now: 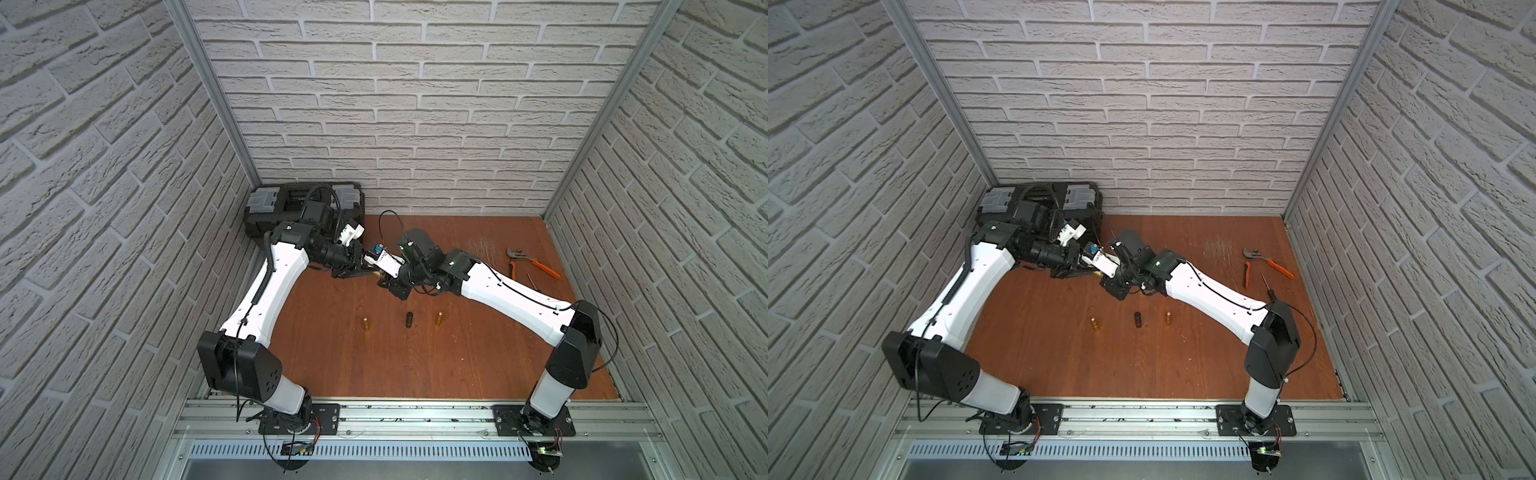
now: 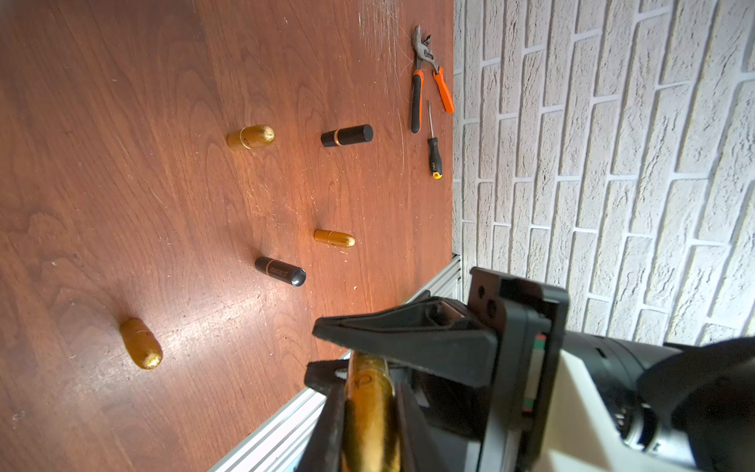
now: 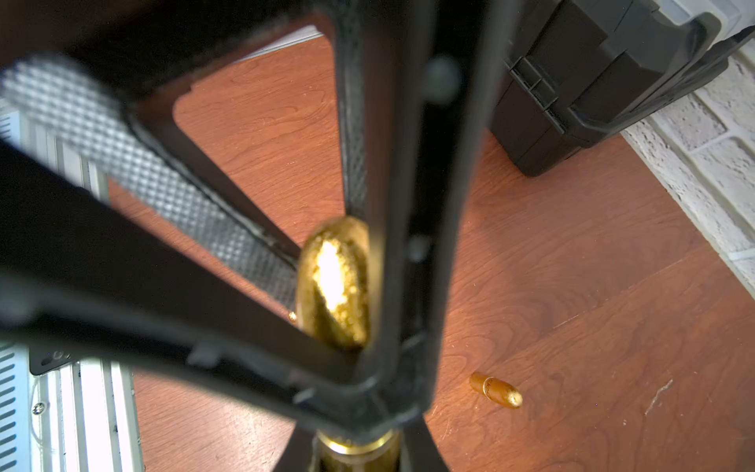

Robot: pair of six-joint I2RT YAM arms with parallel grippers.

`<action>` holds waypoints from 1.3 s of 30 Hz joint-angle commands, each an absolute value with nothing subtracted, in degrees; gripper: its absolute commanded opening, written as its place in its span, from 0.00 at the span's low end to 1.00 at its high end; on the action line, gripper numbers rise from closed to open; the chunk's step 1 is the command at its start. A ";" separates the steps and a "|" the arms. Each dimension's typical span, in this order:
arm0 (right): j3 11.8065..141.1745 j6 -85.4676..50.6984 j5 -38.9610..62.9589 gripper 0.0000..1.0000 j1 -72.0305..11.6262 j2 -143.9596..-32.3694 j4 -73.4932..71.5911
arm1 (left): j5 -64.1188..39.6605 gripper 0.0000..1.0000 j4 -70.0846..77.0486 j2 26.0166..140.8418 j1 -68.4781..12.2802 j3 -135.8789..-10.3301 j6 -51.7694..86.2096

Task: Open the lipstick cap
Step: Open the cover of the lipstick, then place the cover at the center of the board.

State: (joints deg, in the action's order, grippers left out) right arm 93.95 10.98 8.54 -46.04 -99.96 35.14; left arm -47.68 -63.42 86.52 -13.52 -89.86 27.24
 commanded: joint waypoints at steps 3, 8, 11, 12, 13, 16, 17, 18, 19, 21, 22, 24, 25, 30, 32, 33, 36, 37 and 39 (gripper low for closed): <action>92.82 10.62 5.77 0.03 -45.80 -96.35 33.42 | -49.06 0.00 -63.22 84.92 -12.53 -89.00 27.20; 90.50 11.16 3.01 0.03 -45.73 -94.61 32.20 | -50.75 0.00 -61.33 83.75 -9.50 -86.96 28.34; 88.66 11.08 1.56 0.03 -45.73 -93.09 31.48 | -52.82 0.00 -58.29 82.81 -7.13 -85.32 30.32; 88.22 11.17 1.13 0.03 -45.62 -92.63 31.23 | -53.69 0.00 -57.57 82.63 -6.35 -85.02 30.72; 87.62 11.25 0.69 0.03 -45.62 -92.18 31.03 | -54.57 0.00 -56.98 82.41 -5.56 -84.84 31.00; 86.08 11.37 -0.80 0.03 -45.49 -90.99 30.48 | -57.35 0.00 -54.87 81.75 -2.78 -84.49 32.42; 85.53 11.42 -1.17 0.03 -45.40 -90.54 30.29 | -57.99 0.00 -54.25 81.58 -2.12 -84.38 32.83; 85.08 11.55 -1.47 0.03 -45.27 -90.31 30.07 | -58.74 0.00 -53.56 81.29 -1.51 -84.25 33.31; 84.76 11.57 -1.73 0.03 -45.11 -90.00 29.98 | -59.20 0.00 -53.28 81.30 -1.15 -84.24 33.40; 84.56 11.47 -2.45 0.03 -45.00 -89.70 30.05 | -57.98 0.00 -54.29 81.66 -0.80 -84.96 32.41; 84.67 11.41 -2.58 0.03 -45.06 -89.49 30.12 | -54.35 0.00 -56.79 82.44 -1.07 -86.28 30.59; 85.29 10.96 -1.52 0.03 -45.03 -89.05 30.35 | -43.37 0.00 -61.49 84.94 -3.02 -88.65 27.49; 85.72 10.62 -0.59 0.03 -45.04 -88.85 30.58 | -36.99 0.00 -62.38 86.53 -4.76 -89.26 26.96; 87.82 9.98 -0.52 0.03 -45.16 -87.42 32.25 | -9.79 0.00 -59.39 94.48 -14.95 -90.50 26.09; 87.89 9.94 -0.53 0.03 -45.11 -86.42 32.67 | -4.02 0.00 -57.25 98.47 -17.25 -90.87 25.91; 87.95 9.86 -0.61 0.03 -45.12 -85.97 33.12 | -1.80 0.00 -56.10 100.39 -17.85 -90.93 25.86; 87.52 9.68 -1.19 0.03 -45.22 -84.59 34.17 | 2.52 0.00 -51.55 104.58 -18.79 -89.87 25.51; 86.99 9.38 -1.24 0.03 -45.18 -83.99 34.10 | 3.27 0.00 -50.41 105.97 -18.72 -89.83 25.49; 85.79 9.02 -1.27 0.03 -45.22 -82.96 33.79 | 3.90 0.00 -49.27 108.88 -18.81 -90.34 25.03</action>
